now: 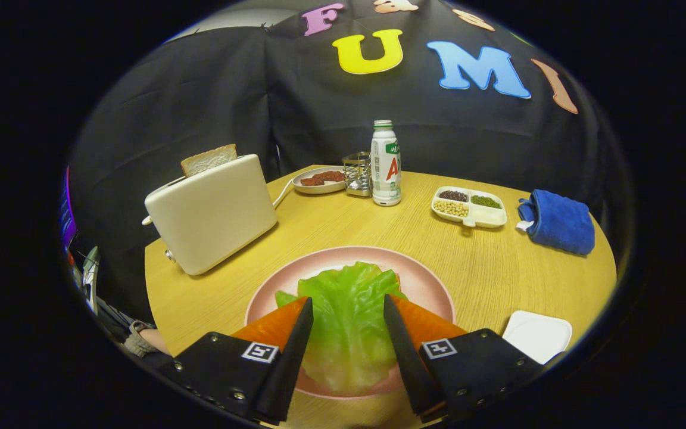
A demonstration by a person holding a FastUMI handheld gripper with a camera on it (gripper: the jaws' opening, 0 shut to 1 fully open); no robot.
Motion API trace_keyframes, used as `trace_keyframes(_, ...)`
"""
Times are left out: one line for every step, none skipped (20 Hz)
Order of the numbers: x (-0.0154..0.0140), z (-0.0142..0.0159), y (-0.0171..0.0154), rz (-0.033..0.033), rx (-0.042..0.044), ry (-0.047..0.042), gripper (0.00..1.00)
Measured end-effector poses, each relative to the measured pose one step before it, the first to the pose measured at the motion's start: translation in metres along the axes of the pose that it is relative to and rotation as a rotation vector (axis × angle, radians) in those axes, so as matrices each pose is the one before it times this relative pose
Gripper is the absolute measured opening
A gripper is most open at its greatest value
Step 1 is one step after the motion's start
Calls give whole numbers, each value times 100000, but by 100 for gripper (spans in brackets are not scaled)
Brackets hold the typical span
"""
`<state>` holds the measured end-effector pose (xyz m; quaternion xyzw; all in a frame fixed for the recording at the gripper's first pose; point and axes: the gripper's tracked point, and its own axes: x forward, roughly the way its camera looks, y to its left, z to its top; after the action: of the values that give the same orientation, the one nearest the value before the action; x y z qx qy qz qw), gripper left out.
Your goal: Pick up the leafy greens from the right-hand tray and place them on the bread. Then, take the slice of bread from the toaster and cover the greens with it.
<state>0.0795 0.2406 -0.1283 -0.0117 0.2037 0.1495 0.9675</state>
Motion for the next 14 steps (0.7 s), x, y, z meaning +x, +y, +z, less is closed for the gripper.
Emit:
trace_keyframes(-291, 582, 43, -1449, -1266, -1876, 73)
trace_keyframes(-232, 778, 206, -526, -613, -2494, 74)
trace_keyframes(-131, 778, 491, -219, 52, -2113, 77)
trace_keyframes(-177, 1005, 452, -124, 91, -2621, 81)
trace_keyframes(-204, 1142, 568, -178, 97, -3005, 82)
trace_keyframes(-152, 1469, 853, -8, -383, -3986, 82)
trace_keyframes(0, 1265, 757, -212, -816, -3273, 82)
trace_keyframes(24, 1323, 915, -149, -1616, -3465, 82)
trace_keyframes(55, 1140, 1261, 390, -1855, -2969, 82)
trace_keyframes(142, 986, 1407, 1171, -1615, -2416, 82)
trace_keyframes(278, 925, 1644, 1492, -897, -2696, 82)
trace_keyframes(357, 938, 1660, 2375, -375, -2658, 82)
trace_keyframes(413, 751, 1638, 2323, -120, -2266, 82)
trace_keyframes(429, 664, 1452, 2090, 251, -1968, 82)
